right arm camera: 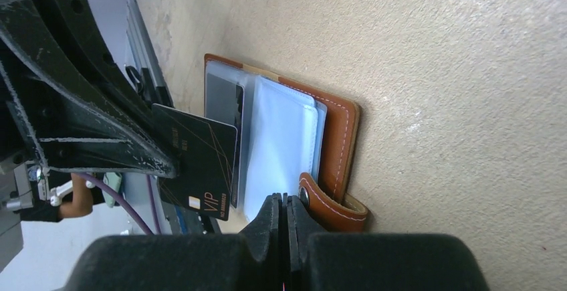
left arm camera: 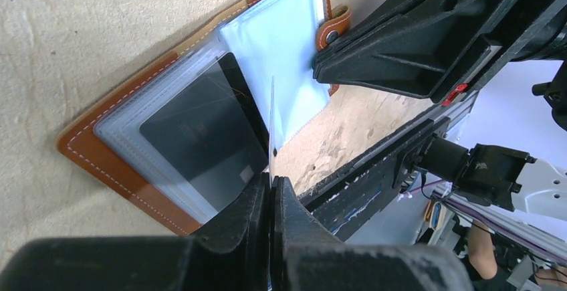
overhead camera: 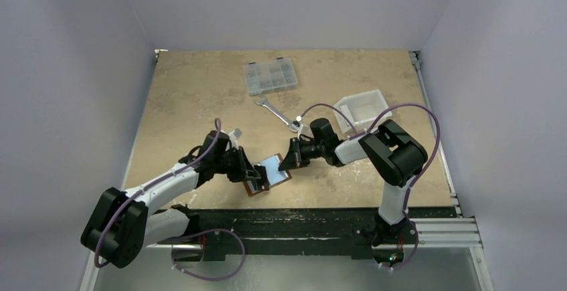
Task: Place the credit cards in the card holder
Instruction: Insert the credit card into the card holder.
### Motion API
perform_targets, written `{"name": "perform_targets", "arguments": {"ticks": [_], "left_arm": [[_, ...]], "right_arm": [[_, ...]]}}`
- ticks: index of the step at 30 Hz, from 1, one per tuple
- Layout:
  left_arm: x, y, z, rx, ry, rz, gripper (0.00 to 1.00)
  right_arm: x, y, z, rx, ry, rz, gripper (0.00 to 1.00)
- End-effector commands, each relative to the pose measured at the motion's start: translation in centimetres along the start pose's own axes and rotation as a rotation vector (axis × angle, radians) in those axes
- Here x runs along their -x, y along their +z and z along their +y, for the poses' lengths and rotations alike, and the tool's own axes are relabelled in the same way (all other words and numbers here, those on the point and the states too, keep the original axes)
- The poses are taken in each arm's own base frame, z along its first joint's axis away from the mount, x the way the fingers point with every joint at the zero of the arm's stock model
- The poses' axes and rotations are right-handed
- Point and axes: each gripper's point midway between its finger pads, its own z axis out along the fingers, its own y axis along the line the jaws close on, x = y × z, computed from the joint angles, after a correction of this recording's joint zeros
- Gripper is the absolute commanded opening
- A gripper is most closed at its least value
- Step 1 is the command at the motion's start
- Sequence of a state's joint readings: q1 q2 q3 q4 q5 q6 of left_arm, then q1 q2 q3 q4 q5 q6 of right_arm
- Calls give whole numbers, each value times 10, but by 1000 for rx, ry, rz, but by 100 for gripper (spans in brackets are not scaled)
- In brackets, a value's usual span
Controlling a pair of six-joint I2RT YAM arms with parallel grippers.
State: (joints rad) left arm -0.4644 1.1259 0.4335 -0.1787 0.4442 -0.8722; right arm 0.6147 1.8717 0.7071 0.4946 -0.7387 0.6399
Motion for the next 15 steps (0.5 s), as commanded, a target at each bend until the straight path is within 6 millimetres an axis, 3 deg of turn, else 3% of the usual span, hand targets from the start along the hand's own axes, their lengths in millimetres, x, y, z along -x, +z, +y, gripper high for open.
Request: {"name": "perform_targets", "arguments": {"ticks": [1,7,15], "left_arm": [[1,4,-1,-49,-33,19,0],[1,5,18,-39,-130,27,0],[4,10,18,-122,-144,20,0]], "right_arm": [[-13,-4,-43,-141,38,-6,0],[-12,-4,-42,-137,36,-7,0],[-12,-3,-44,-145,35,-8,0]]}}
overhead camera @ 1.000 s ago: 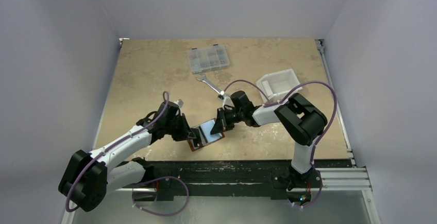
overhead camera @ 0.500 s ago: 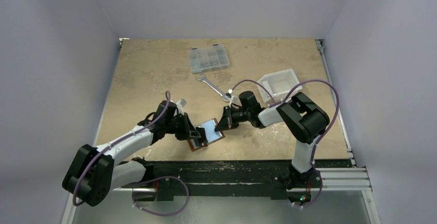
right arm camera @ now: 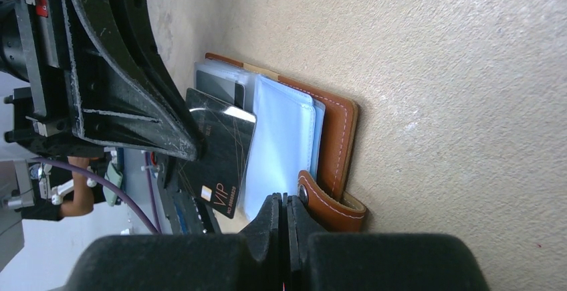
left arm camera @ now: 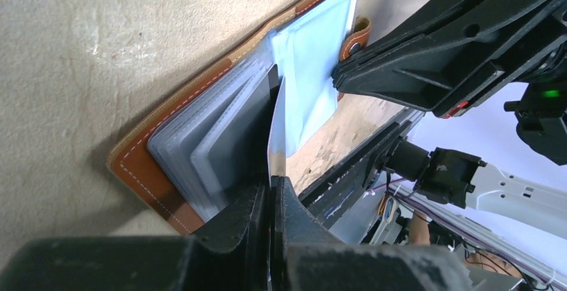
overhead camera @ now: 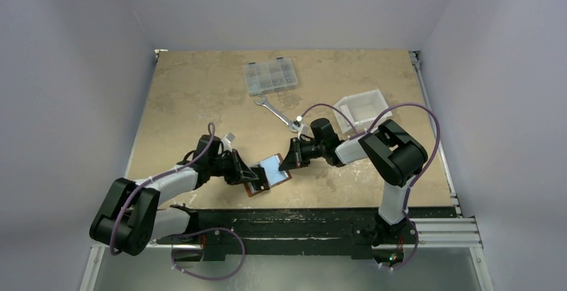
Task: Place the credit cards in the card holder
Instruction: Insert the credit card into the card holder.
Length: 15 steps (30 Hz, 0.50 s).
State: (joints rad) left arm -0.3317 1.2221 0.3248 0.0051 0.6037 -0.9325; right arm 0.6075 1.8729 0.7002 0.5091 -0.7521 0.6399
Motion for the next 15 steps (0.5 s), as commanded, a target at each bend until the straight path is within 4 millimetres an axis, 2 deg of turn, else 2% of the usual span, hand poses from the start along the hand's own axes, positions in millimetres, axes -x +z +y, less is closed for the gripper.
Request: {"name": "perform_targets", "arguments": {"ticks": [1,15], "left_arm": [[5,3,-3,-48,20,-7,0],[15,16,12,-21,72,-15,0]], "right_arm": [[-12,-2,-44,-155,36,-7,0],[-14,-1,-46,-154,42,-5,0]]}}
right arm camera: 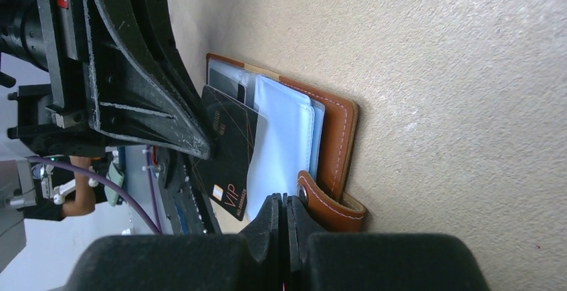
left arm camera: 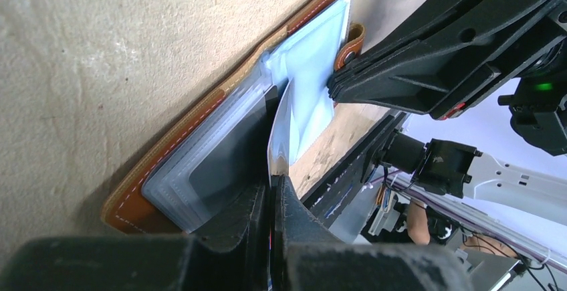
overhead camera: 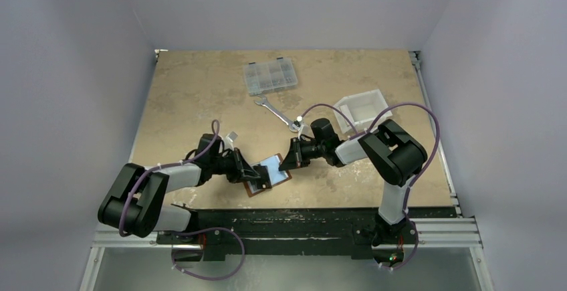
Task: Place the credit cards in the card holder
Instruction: Insert the credit card into the card holder.
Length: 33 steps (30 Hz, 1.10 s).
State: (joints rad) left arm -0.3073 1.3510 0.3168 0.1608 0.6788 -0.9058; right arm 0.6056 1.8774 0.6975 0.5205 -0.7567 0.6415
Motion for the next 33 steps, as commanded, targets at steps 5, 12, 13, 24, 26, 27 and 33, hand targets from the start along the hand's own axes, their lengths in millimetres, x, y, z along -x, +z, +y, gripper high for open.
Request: {"name": "perform_targets", "arguments": {"ticks": [5,12,13,24,26,27,33], "left_arm": [[17,5,12,32,41,-94,0],[24,3,12,22,25,-166,0],[25,4,12,18,22,-167,0],[27,2,11,-18,-24,-226,0],[26,2,9,-34,-26,-218,0],[24,2,8,-43,-30,-211,0],[14,2,5,-79,-44,-172,0]], "right_arm": [[-15,-1,-47,-155,45,-1,0],[-15,-1,-46,-153,44,-1,0],[-15,-1,-46,-154,45,-1,0],[-16,1,-45,-145,53,0,0],[-16,1,-45,-144,52,1,0],[-16,1,-45,-145,53,1,0],[-15,2,-44,-139,55,1,0]]}}
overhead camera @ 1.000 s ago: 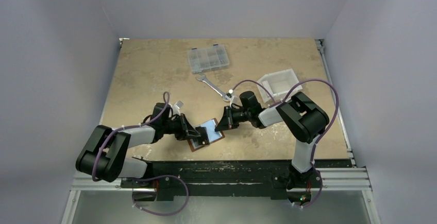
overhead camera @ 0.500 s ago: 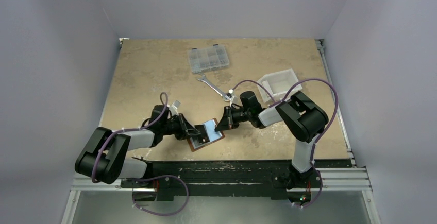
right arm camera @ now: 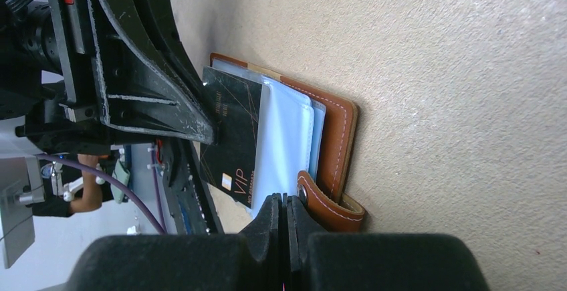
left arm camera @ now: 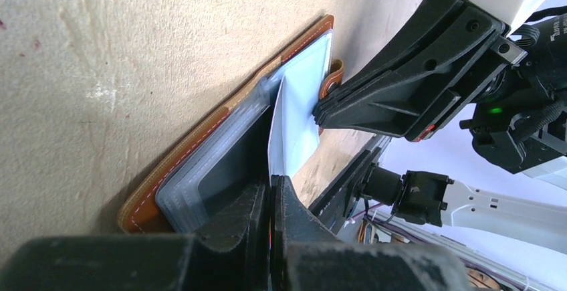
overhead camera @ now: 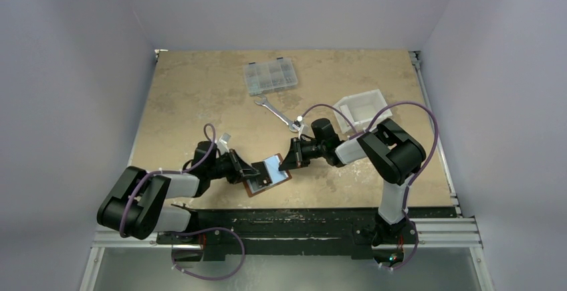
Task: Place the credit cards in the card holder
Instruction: Insert the credit card into the card holder.
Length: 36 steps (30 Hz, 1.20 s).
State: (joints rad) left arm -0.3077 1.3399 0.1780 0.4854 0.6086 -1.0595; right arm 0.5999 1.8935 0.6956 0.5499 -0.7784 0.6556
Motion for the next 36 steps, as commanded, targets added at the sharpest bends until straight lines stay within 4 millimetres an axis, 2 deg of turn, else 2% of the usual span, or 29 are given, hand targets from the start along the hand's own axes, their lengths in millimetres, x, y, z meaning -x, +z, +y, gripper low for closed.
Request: {"name": "perform_targets", "arguments": {"ticks": [1,13,23,30,31,32,34,36], "left_arm": [[1,0,6,4,-9,-21,0],[-9,2,6,-27,-23,0,0],[-11,19,-8,-73,-9,-6,0],[-14,26,-2,-12,-8,-29,0],[-11,25,2,15,-6,-49,1],[-11,23,4,39,-1,-56,7],[-7,16,15,123,7,-83,25],[-2,11,11,140,36,-106,40]], "right_arm": [[-15,1,-44,-159,45,-2,0],[-15,2,-43,-156,47,-3,0],[-16,3,-42,-155,48,2,0],[-16,2,-43,-156,48,3,0],[-16,2,-42,-155,46,2,0],[-16,2,-42,-156,47,0,0],[-16,2,-42,-154,46,-2,0],[-17,2,-42,-152,46,0,0]]}}
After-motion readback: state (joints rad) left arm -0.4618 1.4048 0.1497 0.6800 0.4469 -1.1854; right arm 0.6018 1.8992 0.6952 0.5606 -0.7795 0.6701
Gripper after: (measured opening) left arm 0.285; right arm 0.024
